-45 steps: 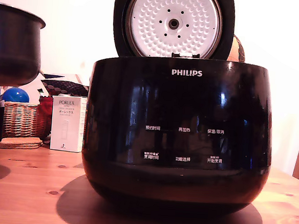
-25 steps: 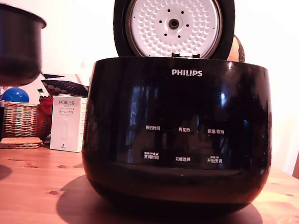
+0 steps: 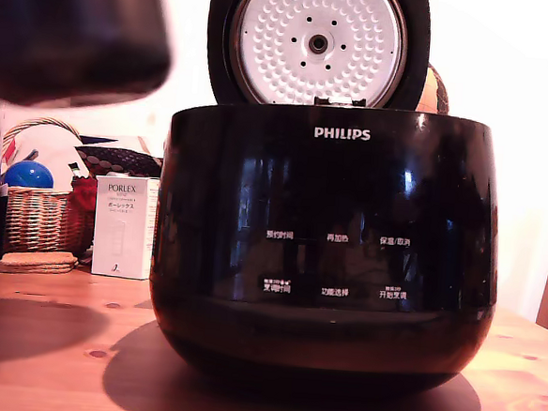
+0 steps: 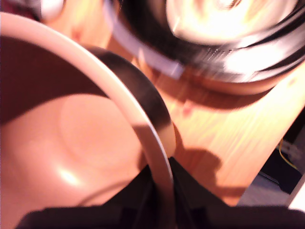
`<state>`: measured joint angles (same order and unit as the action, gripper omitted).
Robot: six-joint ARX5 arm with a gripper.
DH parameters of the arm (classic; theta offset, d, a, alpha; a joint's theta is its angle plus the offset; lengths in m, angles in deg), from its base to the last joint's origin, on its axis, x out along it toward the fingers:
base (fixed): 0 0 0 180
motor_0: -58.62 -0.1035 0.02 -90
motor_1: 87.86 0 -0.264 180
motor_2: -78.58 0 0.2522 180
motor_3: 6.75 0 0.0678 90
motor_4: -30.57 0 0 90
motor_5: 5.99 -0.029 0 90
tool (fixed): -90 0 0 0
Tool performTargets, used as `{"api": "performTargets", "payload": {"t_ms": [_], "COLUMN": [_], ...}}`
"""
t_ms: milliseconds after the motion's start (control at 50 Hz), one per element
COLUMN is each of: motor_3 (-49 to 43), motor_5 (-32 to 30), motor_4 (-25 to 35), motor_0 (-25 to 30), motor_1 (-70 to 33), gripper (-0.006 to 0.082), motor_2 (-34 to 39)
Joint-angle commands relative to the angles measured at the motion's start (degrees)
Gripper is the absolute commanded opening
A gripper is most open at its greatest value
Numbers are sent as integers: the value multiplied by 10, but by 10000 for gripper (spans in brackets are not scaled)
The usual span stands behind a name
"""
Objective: Place the pot you are holding inside the rice cooker
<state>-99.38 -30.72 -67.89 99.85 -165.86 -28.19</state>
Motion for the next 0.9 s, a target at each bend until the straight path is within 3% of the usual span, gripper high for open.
{"api": "performTargets", "payload": {"t_ms": [0,340,880], "motor_3": [12,28,118], "motor_5": [-1,-3,-15], "motor_4": [-2,10,82], "motor_0": [11,74,141], "motor_1": [12,11,0], "gripper": [-24,-24,-24], "motor_2": [-23,-50,-50]}}
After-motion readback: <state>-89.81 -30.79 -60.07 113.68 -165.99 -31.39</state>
